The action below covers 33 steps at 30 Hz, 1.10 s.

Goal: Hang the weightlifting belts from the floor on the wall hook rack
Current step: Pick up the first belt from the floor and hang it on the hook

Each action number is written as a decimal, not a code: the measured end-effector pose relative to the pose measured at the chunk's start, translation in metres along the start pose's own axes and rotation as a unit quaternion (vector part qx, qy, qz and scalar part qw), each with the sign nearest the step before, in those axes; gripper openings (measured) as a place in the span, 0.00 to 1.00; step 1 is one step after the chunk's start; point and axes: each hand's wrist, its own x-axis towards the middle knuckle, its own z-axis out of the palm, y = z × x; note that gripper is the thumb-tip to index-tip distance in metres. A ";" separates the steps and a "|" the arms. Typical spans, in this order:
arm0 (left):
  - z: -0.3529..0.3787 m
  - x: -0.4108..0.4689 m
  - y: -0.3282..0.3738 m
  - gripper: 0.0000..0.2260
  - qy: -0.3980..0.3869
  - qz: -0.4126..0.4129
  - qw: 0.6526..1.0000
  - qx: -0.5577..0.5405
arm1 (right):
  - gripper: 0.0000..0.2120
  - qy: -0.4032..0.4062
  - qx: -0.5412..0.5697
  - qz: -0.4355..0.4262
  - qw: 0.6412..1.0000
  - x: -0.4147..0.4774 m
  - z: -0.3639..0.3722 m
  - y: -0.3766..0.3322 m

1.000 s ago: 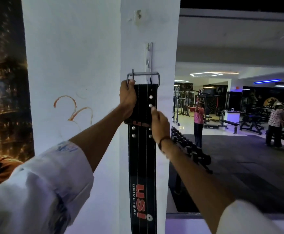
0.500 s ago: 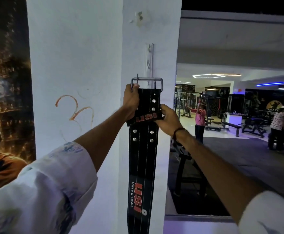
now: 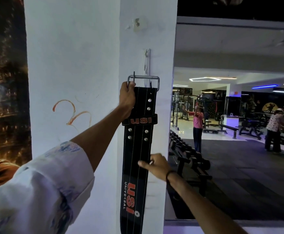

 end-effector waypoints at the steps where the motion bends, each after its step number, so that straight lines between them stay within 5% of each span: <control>1: 0.000 0.000 -0.001 0.09 -0.001 0.001 1.000 0.000 | 0.13 0.007 0.023 -0.005 1.000 0.006 -0.014 -0.013; 4: 0.002 -0.003 -0.004 0.09 -0.002 0.012 1.000 -0.001 | 0.03 0.068 0.163 -0.052 0.983 0.028 -0.063 -0.062; 7: 0.003 -0.006 -0.009 0.10 -0.004 0.014 1.000 0.003 | 0.10 0.125 0.229 -0.088 0.961 0.044 -0.101 -0.102; 11: 0.004 -0.011 -0.007 0.12 -0.006 0.025 1.000 -0.003 | 0.11 0.129 0.164 -0.069 0.976 0.063 -0.109 -0.110; 19: -0.024 -0.033 -0.019 0.19 -0.103 0.033 0.991 0.077 | 0.10 0.242 0.207 -0.112 0.941 0.081 -0.078 -0.109; 25: -0.038 -0.103 -0.071 0.20 0.008 0.027 0.998 0.057 | 0.12 0.265 0.169 -0.127 0.941 0.087 -0.078 -0.128; 30: -0.051 -0.187 -0.154 0.24 -0.124 -0.012 0.984 0.128 | 0.14 0.285 0.185 -0.101 0.935 0.086 -0.085 -0.127; 33: -0.052 -0.162 -0.151 0.25 -0.074 0.004 0.989 0.129 | 0.15 0.275 0.204 -0.101 0.934 0.082 -0.097 -0.125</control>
